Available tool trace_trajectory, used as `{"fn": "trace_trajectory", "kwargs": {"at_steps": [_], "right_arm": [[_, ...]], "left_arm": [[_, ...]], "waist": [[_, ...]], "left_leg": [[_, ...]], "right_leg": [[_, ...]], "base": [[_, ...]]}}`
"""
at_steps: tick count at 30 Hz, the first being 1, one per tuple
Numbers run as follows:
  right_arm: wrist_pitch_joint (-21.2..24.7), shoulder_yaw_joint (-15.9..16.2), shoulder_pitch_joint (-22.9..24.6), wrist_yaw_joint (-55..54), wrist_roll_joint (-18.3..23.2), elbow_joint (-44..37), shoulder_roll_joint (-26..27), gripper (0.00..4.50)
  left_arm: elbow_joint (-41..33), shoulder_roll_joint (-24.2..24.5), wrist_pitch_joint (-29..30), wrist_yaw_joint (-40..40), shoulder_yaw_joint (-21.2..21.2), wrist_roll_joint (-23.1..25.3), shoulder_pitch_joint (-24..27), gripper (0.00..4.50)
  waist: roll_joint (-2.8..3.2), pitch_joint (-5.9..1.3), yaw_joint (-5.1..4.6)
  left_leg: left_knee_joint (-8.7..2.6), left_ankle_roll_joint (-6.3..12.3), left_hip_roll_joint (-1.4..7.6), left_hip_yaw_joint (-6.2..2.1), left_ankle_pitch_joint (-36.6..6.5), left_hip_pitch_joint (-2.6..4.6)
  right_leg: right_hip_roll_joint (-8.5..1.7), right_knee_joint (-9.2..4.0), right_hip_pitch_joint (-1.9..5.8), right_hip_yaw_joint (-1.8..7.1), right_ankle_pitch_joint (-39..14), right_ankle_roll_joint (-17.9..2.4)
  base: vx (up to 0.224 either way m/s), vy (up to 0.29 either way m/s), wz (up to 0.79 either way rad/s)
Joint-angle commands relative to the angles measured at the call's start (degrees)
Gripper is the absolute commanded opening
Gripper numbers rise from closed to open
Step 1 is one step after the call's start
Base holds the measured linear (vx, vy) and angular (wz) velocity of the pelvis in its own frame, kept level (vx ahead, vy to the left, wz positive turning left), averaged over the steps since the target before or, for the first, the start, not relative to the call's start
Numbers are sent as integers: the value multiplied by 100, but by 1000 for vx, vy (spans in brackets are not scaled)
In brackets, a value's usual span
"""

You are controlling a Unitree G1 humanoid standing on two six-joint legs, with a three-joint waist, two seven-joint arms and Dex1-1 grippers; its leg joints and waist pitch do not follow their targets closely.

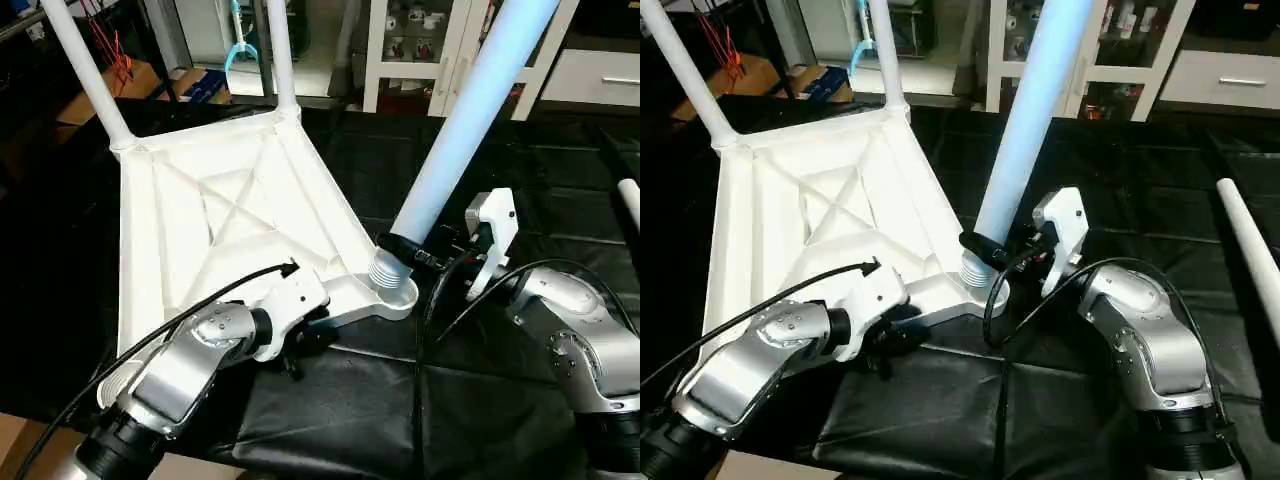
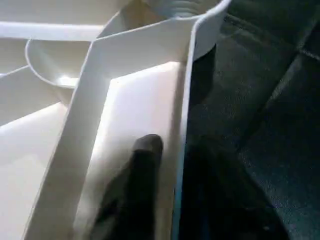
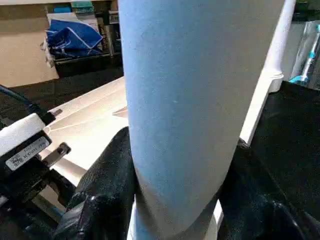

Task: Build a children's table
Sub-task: Insert table leg to table base

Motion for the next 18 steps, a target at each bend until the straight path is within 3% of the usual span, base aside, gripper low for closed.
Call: {"fn": "trace_trajectory", "kwargs": {"at_steps": [1, 2, 5, 7, 12, 13, 14, 15, 16, 18], "right_arm": [[-124, 12, -51, 57, -31, 81, -8, 186], [-152, -5, -62, 83, -27, 180, 1, 186], [-187, -58, -102, 152, 12, 425, 24, 186], [-180, -75, -145, 212, 42, 562, 27, 186], [-214, -37, -277, 323, -5, 826, 16, 186], [-265, 37, -415, 400, -58, 1023, 15, 186], [-277, 63, -466, 431, -72, 1090, 17, 186], [-286, 75, -496, 455, -79, 1133, 19, 186], [-242, 86, -534, 515, -61, 1192, 14, 186], [-224, 90, -543, 534, -53, 1208, 11, 186]], "left_arm": [[310, 39, 74, -26, -173, 104, 67, 130], [341, 35, 51, -48, -187, 101, 59, 101], [380, 18, 50, -141, -233, 50, 66, 94], [369, -2, 101, -207, -238, -21, 86, 60], [352, 47, 158, -326, -277, -67, 82, 26], [332, 89, 165, -448, -276, -124, 77, 26], [320, 99, 158, -481, -266, -144, 76, 14], [314, 101, 150, -497, -255, -152, 76, 14], [261, 91, 210, -553, -215, -233, 97, 5], [239, 89, 235, -577, -204, -265, 107, 5]], "waist": [[-37, -275, -34], [-40, -277, -35], [-46, -268, -46], [-48, -271, -48], [-43, -268, -54], [-92, -260, -61], [-75, -262, -61], [-61, -274, -53], [-123, -281, -64], [-91, -297, -42]], "left_leg": [[-538, -93, 484, -295, -2019, 216], [-539, -123, 484, -298, -2070, 222], [-545, -148, 477, -302, -2148, 218], [-546, -131, 480, -304, -2116, 211], [-548, -28, 483, -297, -1916, 189], [-544, -5, 479, -285, -1890, 189], [-537, 27, 476, -283, -1826, 181], [-530, 55, 482, -282, -1700, 181], [-532, 113, 487, -271, -1560, 171], [-509, 248, 486, -260, -1280, 172]], "right_leg": [[-434, -527, 79, 267, -1677, -1085], [-435, -536, 69, 268, -1764, -1049], [-432, -548, 56, 270, -1851, -1026], [-438, -545, 60, 272, -1849, -1021], [-432, -534, 69, 271, -1652, -1084], [-431, -541, 59, 271, -1642, -1098], [-443, -534, 69, 275, -1637, -1131], [-444, -520, 77, 273, -1510, -1160], [-424, -502, 87, 268, -1289, -1207], [-432, -468, 106, 269, -941, -1296]], "base": [[0, 0, 0], [0, 0, 0], [0, 0, 0], [0, 0, 0], [0, 0, 0], [0, 0, 0], [0, 0, 0], [0, 0, 0], [0, 0, 0], [0, 0, 0]]}}
